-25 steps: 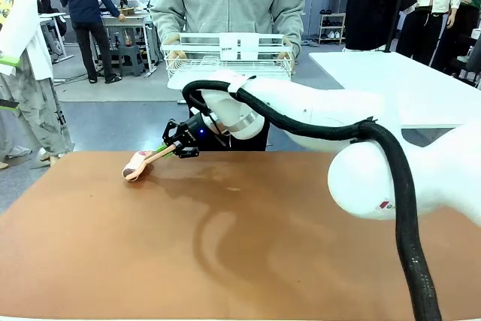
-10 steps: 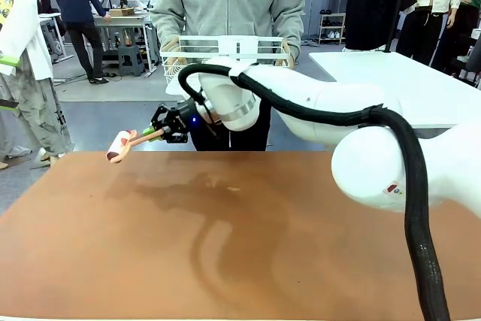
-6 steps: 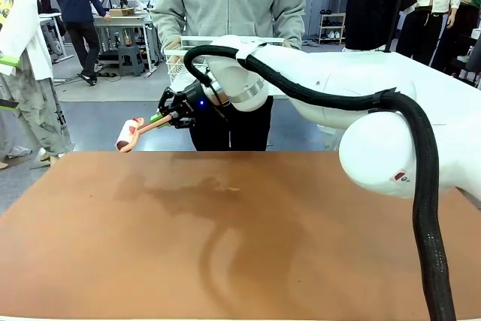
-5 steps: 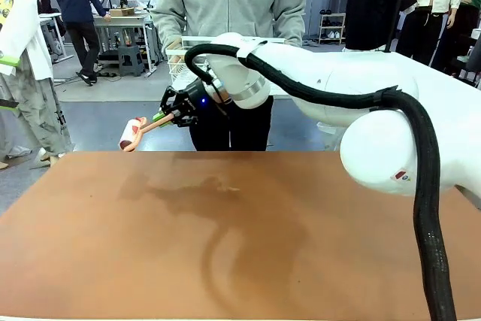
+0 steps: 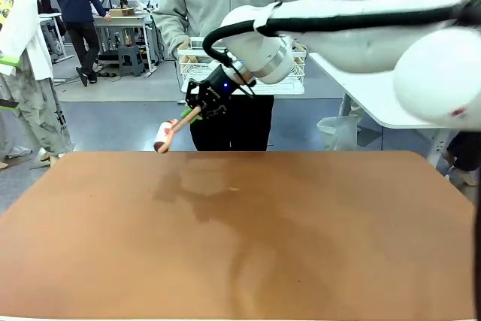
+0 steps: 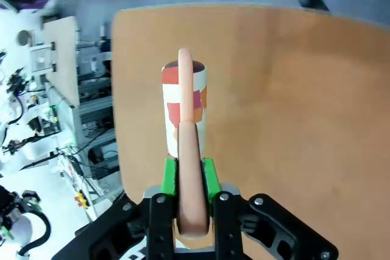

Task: Clean the table.
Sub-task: Clean the table with the Lint Roller when the human lifts the Dish drying rack, then place the Lint Roller down when the Dish drying rack is positioned in the middle of the table.

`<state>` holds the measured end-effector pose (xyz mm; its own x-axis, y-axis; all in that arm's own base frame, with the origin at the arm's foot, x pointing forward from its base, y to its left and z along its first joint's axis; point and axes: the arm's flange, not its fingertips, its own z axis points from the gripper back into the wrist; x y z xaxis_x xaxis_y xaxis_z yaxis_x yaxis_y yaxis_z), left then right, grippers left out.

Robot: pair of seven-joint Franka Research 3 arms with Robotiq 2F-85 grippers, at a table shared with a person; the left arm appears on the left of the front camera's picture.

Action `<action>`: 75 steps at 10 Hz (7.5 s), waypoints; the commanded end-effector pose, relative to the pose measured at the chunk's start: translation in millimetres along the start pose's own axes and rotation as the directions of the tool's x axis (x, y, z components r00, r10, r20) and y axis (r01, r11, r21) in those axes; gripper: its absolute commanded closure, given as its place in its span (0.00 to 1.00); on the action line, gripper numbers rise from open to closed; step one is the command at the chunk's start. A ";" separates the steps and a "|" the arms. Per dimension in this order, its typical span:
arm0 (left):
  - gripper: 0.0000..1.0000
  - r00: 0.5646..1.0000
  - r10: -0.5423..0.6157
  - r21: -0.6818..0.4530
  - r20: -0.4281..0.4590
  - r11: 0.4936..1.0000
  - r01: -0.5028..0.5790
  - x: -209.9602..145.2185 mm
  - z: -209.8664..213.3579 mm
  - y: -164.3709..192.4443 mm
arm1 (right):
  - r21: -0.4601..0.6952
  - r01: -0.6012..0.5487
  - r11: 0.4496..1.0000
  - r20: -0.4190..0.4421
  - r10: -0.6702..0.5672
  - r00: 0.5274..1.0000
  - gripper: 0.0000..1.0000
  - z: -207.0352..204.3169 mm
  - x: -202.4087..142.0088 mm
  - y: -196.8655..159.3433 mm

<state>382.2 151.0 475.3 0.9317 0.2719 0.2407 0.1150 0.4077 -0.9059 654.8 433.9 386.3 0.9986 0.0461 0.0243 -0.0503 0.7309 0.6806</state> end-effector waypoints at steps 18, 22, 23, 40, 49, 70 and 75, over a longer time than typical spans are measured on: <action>0.00 1.000 -0.007 -0.016 0.006 1.000 0.007 -0.7 2.3 -0.9 | -0.495 -0.105 0.863 0.040 0.143 0.989 0.78 252.2 -193.6 -61.4; 0.00 1.000 -0.007 -0.016 0.006 1.000 0.007 -0.7 2.3 -0.9 | -0.643 -0.169 0.747 0.002 0.222 0.975 0.78 323.7 -223.7 -93.7; 0.00 1.000 -0.007 -0.016 0.006 1.000 0.007 -0.7 2.3 -0.9 | -0.665 -0.153 0.731 0.021 0.224 0.974 0.78 341.4 -231.2 -102.6; 0.00 1.000 -0.007 -0.016 0.006 1.000 0.007 -0.7 2.3 -0.9 | -0.635 -0.151 0.757 0.006 0.200 0.980 0.78 334.3 -219.7 -93.4; 0.00 1.000 -0.007 -0.016 0.006 1.000 0.007 -0.7 2.3 -0.9 | -0.635 -0.151 0.757 0.006 0.200 0.980 0.78 334.3 -219.7 -93.4; 0.00 1.000 -0.007 -0.016 0.006 1.000 0.007 -0.7 2.3 -0.9 | -0.635 -0.151 0.757 0.006 0.200 0.980 0.78 334.3 -219.7 -93.4; 0.00 1.000 -0.007 -0.016 0.006 1.000 0.007 -0.7 2.3 -0.9 | -0.635 -0.151 0.757 0.006 0.200 0.980 0.78 334.3 -219.7 -93.4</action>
<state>382.2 151.1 475.3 0.9317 0.2721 0.2406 0.1148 0.4078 -0.9058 444.0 124.8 557.9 0.9670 0.2010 0.1566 -0.2086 0.9774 0.0335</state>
